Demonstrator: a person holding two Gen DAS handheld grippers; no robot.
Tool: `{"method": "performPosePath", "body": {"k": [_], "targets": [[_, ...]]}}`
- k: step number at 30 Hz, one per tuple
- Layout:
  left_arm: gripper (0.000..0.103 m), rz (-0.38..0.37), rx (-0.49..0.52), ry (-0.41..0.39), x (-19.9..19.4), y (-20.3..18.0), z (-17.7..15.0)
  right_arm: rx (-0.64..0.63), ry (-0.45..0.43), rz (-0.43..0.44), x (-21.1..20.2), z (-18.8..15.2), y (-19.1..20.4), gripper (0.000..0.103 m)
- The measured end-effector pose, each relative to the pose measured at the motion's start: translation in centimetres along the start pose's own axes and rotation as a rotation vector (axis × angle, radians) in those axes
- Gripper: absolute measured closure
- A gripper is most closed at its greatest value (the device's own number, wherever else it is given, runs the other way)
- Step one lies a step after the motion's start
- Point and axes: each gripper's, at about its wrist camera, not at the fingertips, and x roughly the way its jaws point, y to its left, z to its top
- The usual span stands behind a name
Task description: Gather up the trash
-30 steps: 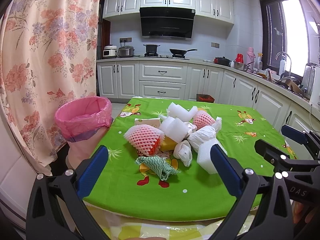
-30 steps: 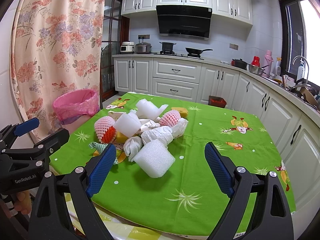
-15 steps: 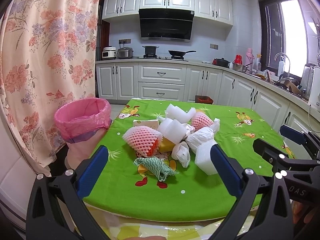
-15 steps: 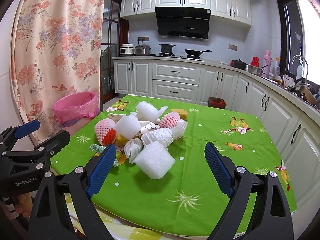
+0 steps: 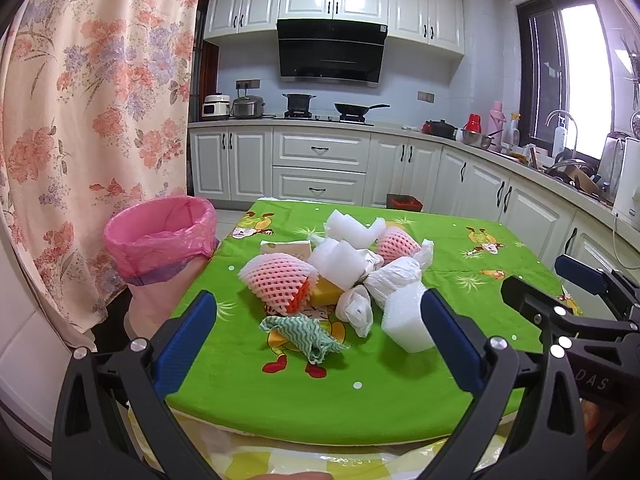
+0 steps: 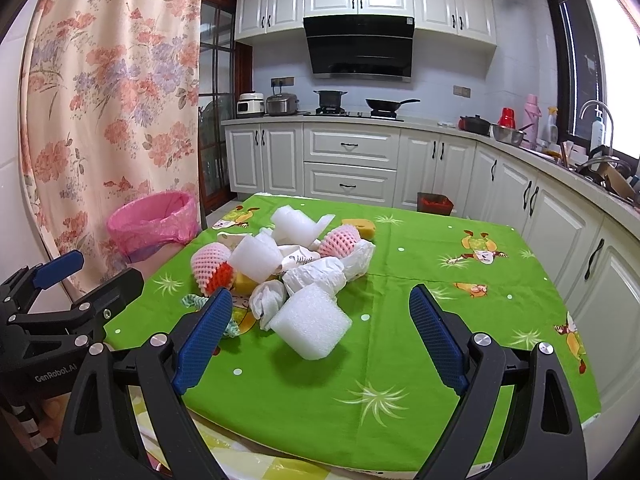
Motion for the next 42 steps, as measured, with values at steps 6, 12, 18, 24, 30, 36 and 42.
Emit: {"method": "performPosePath", "body": {"k": [6,12,18,24,30,36,42], "targets": [[0.004,0.006,-0.003,-0.001,-0.01,-0.04,0.05,0.014,-0.004,-0.005,-0.09,0.07,-0.35,0.019],[0.004,0.007,-0.007,-0.002,-0.09,0.12,0.01,0.021,-0.005,-0.006,-0.15,0.1,-0.62,0.019],[0.004,0.012,-0.009,-0.006,-0.15,0.21,0.06,0.018,-0.003,-0.005,-0.11,0.1,-0.67,0.019],[0.004,0.017,-0.015,-0.012,-0.28,0.38,0.09,0.019,-0.002,-0.005,-0.11,0.09,-0.68,0.019],[0.004,0.015,-0.014,-0.01,-0.32,0.4,0.04,0.017,-0.002,-0.006,-0.08,-0.03,-0.68,0.019],[0.004,0.018,-0.019,-0.006,-0.36,0.6,-0.03,0.017,-0.001,-0.007,-0.07,-0.07,-0.71,0.019],[0.004,0.018,-0.019,-0.006,-0.35,0.63,0.0,0.018,-0.001,-0.007,-0.07,-0.05,-0.71,0.019]]}}
